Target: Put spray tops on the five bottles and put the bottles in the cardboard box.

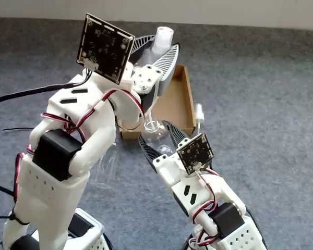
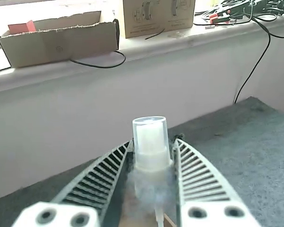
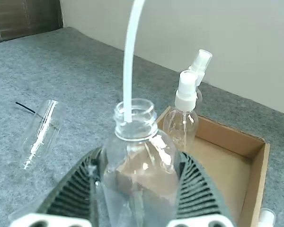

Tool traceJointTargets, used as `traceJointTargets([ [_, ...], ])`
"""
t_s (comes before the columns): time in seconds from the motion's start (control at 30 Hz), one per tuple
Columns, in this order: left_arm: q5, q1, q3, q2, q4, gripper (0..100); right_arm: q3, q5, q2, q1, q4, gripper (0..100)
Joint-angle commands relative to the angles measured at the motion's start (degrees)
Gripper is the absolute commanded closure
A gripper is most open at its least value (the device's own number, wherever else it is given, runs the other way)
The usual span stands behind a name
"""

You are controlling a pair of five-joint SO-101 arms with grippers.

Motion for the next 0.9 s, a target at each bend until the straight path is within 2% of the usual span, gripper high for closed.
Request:
traceJointTargets([
  [0.0, -2.29, 0.40, -2.33, -0.66, -1.49, 99, -0.40, -0.53, -0.57, -0.13, -1.27, 99.5],
  [0.7, -2.55, -0.92, -1.54, -0.57, -4.04, 99, -0.40, -0.44, -0.66, -0.13, -1.27, 99.5],
  [0.87, -2.64, -2.59, 2.15, -0.57, -5.01, 99, -0.40, -0.44, -0.66, -0.13, -1.27, 99.5],
])
